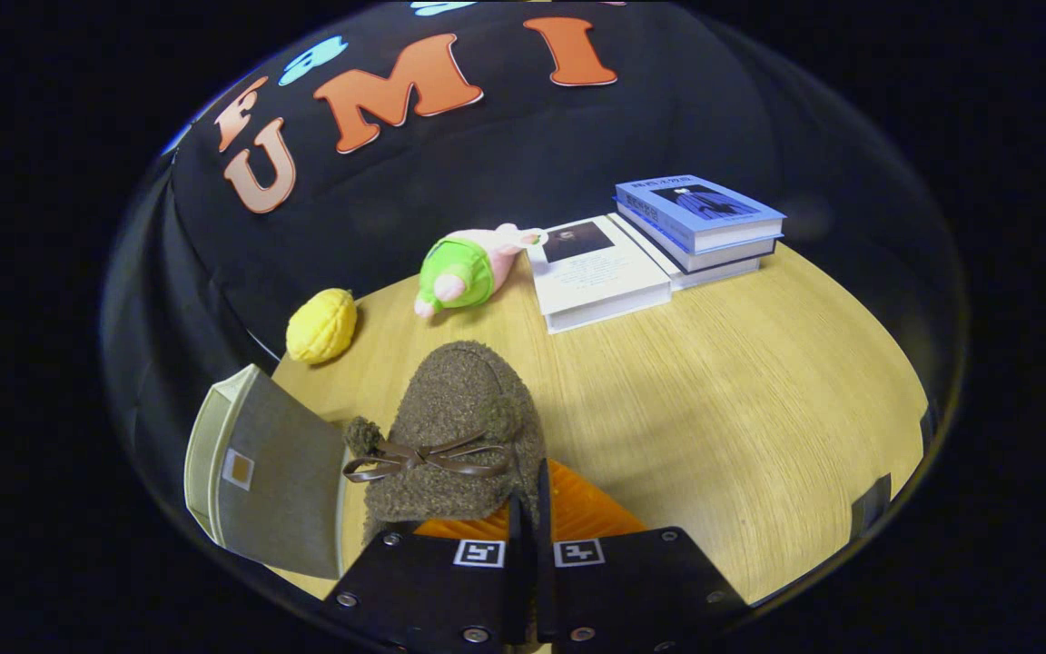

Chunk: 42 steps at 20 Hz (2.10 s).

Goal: Open the storage box then place both shoes into the box .Put the left shoe in first, then the right shoe, with the right side of both shoes facing outward in a uniform manner.

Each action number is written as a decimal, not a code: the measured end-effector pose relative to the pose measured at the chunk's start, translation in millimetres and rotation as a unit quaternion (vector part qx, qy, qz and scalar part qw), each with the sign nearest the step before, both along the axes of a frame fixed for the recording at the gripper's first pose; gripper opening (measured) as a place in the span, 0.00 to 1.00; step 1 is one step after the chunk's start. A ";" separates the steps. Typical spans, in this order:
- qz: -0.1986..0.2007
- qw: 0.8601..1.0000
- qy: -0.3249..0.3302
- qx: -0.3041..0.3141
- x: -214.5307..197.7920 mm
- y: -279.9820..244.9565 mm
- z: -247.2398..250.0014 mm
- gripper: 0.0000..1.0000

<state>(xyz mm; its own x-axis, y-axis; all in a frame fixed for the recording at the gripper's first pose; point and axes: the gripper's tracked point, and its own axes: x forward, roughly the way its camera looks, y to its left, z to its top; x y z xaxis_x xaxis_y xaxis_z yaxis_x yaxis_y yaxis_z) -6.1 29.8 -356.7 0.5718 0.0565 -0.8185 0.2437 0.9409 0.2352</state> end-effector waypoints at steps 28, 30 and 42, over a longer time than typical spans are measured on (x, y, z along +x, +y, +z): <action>0.103 0.992 -0.024 0.066 46.6 277.1 89.6 0.06; 0.105 0.993 -0.021 0.053 46.0 280.0 83.6 0.07; 0.156 0.983 -0.070 0.063 28.6 284.3 117.6 0.71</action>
<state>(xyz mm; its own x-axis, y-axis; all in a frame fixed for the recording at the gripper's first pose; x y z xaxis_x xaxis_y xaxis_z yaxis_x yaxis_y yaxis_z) 22.4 314.1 -239.0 0.6172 0.3431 -0.7081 -0.0963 0.9261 0.3648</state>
